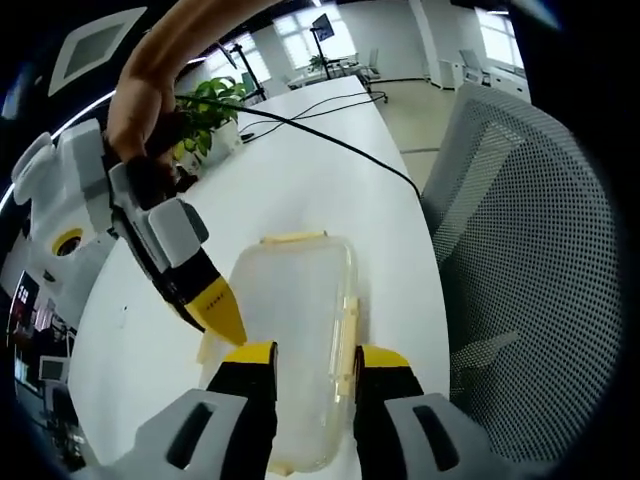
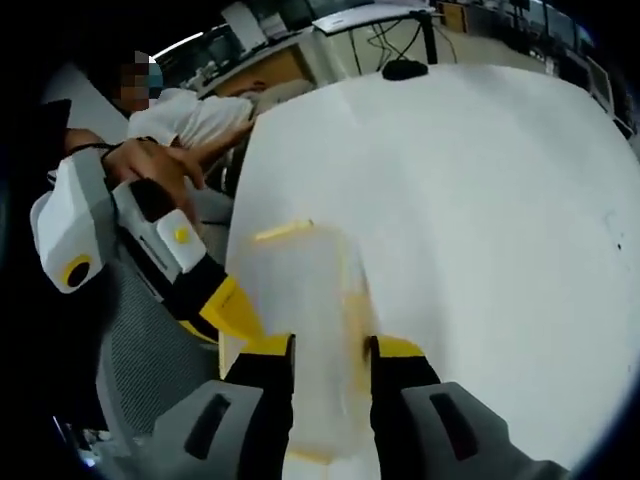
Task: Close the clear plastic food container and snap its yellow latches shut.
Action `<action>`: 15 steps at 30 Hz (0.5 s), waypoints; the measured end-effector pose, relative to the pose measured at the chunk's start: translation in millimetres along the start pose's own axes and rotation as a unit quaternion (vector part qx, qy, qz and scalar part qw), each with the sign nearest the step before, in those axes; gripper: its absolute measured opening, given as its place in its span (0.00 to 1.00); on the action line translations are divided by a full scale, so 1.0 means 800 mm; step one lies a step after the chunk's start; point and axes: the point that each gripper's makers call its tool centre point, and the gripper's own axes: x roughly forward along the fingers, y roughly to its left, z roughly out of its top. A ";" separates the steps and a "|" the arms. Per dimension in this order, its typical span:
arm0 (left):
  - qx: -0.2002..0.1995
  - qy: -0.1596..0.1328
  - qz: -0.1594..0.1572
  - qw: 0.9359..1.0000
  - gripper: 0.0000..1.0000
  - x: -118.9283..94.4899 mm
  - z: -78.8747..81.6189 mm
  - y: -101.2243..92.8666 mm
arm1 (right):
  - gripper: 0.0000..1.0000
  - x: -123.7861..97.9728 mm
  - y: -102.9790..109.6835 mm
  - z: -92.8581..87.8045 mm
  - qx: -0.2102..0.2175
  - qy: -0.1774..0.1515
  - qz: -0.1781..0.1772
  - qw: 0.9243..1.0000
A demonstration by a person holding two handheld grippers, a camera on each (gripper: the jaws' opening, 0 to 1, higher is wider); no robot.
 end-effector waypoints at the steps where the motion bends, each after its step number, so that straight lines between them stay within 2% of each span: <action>1: 0.000 0.000 0.000 1.000 0.22 0.000 0.000 0.000 | 0.26 0.000 0.000 -0.001 0.006 0.002 0.003 1.000; 3: 0.000 0.000 -0.001 1.000 0.22 0.000 0.000 0.000 | 0.26 0.001 -0.003 -0.003 0.022 0.008 0.009 1.000; 8: -0.004 -0.003 -0.002 1.000 0.21 0.001 0.000 0.001 | 0.25 0.003 -0.001 -0.002 0.029 0.026 0.013 0.999; 11: -0.006 -0.002 -0.005 1.000 0.21 0.002 0.000 0.001 | 0.24 0.008 0.002 -0.005 0.040 0.046 0.019 0.998; 12: -0.006 -0.002 -0.005 1.000 0.20 0.003 -0.001 0.001 | 0.24 0.009 0.001 -0.004 0.029 0.047 0.019 0.998; 15: -0.002 -0.004 -0.006 1.000 0.21 0.002 -0.001 0.000 | 0.24 0.007 0.000 -0.005 0.032 0.049 0.017 0.998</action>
